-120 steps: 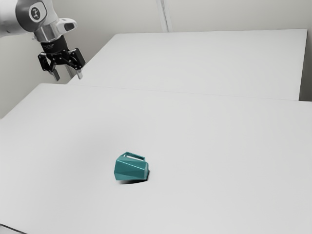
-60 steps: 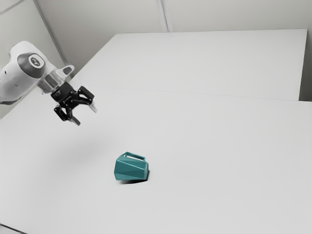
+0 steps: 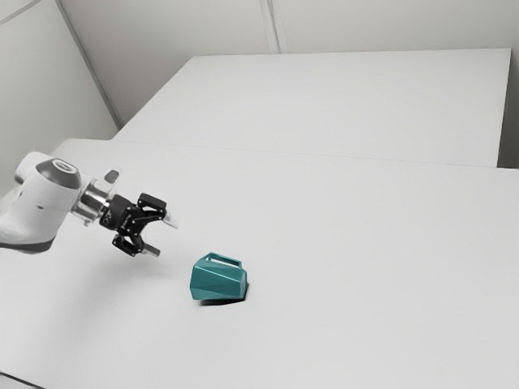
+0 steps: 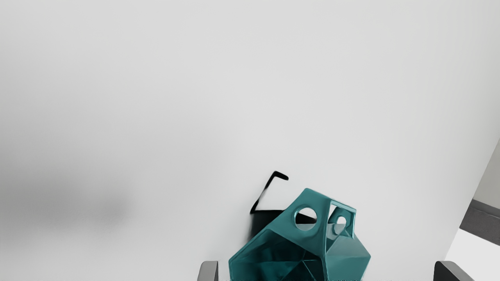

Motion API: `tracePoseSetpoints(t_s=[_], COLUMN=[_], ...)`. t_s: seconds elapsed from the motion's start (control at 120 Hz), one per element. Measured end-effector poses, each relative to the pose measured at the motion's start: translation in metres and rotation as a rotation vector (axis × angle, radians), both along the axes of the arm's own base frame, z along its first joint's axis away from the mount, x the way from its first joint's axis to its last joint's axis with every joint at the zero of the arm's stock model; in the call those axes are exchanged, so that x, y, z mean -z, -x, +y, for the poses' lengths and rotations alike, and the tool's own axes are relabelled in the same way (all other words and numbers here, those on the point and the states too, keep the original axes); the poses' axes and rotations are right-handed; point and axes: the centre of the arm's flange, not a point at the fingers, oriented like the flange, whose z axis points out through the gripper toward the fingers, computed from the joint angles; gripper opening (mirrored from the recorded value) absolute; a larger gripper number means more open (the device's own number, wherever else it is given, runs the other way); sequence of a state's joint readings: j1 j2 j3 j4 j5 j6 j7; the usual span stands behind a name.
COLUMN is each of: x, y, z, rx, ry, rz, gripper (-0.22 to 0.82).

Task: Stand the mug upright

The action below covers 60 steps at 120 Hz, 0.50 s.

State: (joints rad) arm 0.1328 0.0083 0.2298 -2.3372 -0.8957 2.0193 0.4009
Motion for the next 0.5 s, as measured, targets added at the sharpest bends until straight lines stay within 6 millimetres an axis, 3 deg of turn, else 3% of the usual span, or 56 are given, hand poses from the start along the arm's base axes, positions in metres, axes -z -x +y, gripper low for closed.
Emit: tracePoseSetpoints(t_s=[0.375,0.5], x=[0.042,0.038], y=[0.024,0.028], z=[-0.025,-0.036], rx=[-0.004,0.026], ry=[0.037,0.039], rz=[-0.061,-0.105], gripper=[0.60,0.60])
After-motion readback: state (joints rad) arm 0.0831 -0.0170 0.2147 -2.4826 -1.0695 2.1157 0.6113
